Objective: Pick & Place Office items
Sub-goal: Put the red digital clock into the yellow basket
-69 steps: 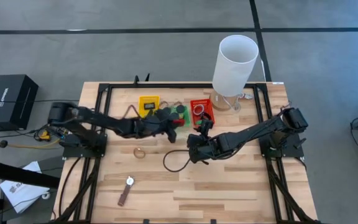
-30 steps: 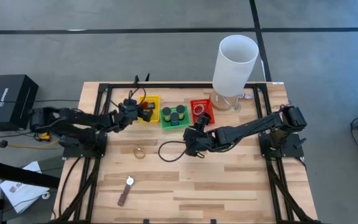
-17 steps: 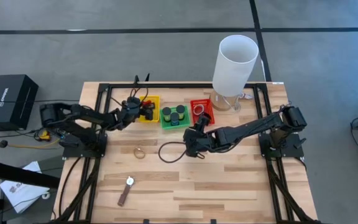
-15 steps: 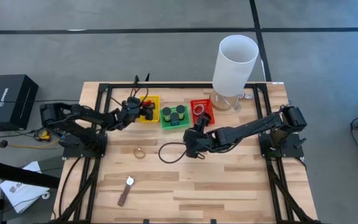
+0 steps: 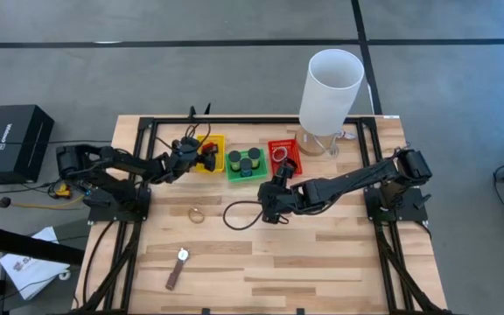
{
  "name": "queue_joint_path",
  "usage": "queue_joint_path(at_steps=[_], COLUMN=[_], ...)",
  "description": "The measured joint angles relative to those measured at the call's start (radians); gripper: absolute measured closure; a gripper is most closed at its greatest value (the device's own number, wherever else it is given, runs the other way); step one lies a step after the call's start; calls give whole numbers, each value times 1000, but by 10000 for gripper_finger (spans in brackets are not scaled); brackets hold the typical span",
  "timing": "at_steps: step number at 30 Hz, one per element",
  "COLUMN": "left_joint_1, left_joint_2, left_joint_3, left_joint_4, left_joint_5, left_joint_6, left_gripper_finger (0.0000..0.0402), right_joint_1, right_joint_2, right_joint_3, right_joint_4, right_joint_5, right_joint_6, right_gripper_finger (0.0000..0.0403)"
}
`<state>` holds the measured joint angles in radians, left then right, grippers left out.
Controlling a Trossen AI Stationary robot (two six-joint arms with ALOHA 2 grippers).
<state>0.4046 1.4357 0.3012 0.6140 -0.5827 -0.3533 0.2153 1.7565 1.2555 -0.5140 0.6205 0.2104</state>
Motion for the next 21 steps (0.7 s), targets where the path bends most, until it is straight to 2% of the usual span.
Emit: queue_joint_path(at_steps=[6, 8, 10, 11, 15, 21], left_joint_1=[-3, -13, -23, -28, -21, -11], left_joint_2=[0, 0, -1, 0, 0, 0], left_joint_3=[0, 0, 0, 0, 0, 0], left_joint_4=[15, 53, 70, 68, 61, 61], left_joint_5=[8, 55, 126, 130, 32, 53], left_joint_6=[-3, -22, 21, 49, 57, 58], left_gripper_finger=[185, 177, 175, 177, 212, 300], right_joint_1=[0, 0, 0, 0, 0, 0], right_joint_2=[0, 0, 0, 0, 0, 0], right_joint_3=[0, 0, 0, 0, 0, 0], right_joint_4=[0, 0, 0, 0, 0, 1], right_joint_5=[0, 0, 0, 0, 0, -6], right_joint_6=[0, 0, 0, 0, 0, 0], right_gripper_finger=[226, 226, 226, 226, 226, 226])
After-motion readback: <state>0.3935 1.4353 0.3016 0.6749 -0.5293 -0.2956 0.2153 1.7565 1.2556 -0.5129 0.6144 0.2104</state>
